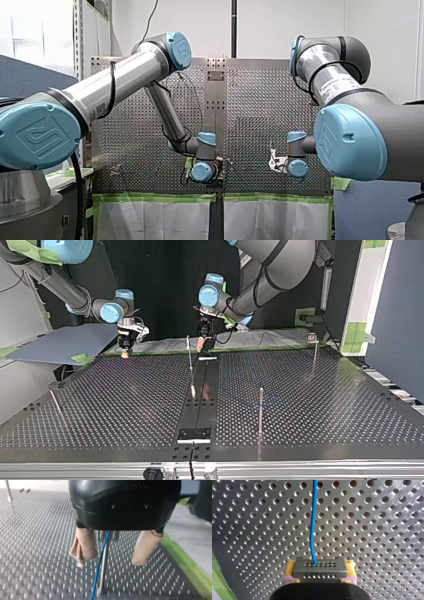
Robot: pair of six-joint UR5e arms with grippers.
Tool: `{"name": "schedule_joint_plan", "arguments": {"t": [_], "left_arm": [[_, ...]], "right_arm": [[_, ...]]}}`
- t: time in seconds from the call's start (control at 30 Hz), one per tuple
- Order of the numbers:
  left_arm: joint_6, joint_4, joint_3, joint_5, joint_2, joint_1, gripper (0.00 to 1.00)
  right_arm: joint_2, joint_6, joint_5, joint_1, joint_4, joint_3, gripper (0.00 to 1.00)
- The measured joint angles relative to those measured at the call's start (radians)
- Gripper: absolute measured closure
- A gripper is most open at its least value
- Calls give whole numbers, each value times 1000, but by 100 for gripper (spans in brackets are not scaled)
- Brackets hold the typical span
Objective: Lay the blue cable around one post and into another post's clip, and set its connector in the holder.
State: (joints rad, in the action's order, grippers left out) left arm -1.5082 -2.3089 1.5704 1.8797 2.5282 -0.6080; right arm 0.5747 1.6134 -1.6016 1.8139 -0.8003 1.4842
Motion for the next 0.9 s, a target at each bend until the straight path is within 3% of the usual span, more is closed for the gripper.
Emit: {"name": "schedule_joint_plan", "arguments": {"t": [0.17, 0.53, 0.9], "left_arm": [[23, -43, 43, -34, -43, -24, 0], [25, -138, 69, -41, -135, -49, 0], [24, -210, 69, -41, -149, -58, 0]], "right_arm": [[0, 4, 2, -2, 7, 0, 99], [-2, 9, 15, -3, 6, 0, 99], [-5, 12, 22, -3, 8, 0, 99]]}}
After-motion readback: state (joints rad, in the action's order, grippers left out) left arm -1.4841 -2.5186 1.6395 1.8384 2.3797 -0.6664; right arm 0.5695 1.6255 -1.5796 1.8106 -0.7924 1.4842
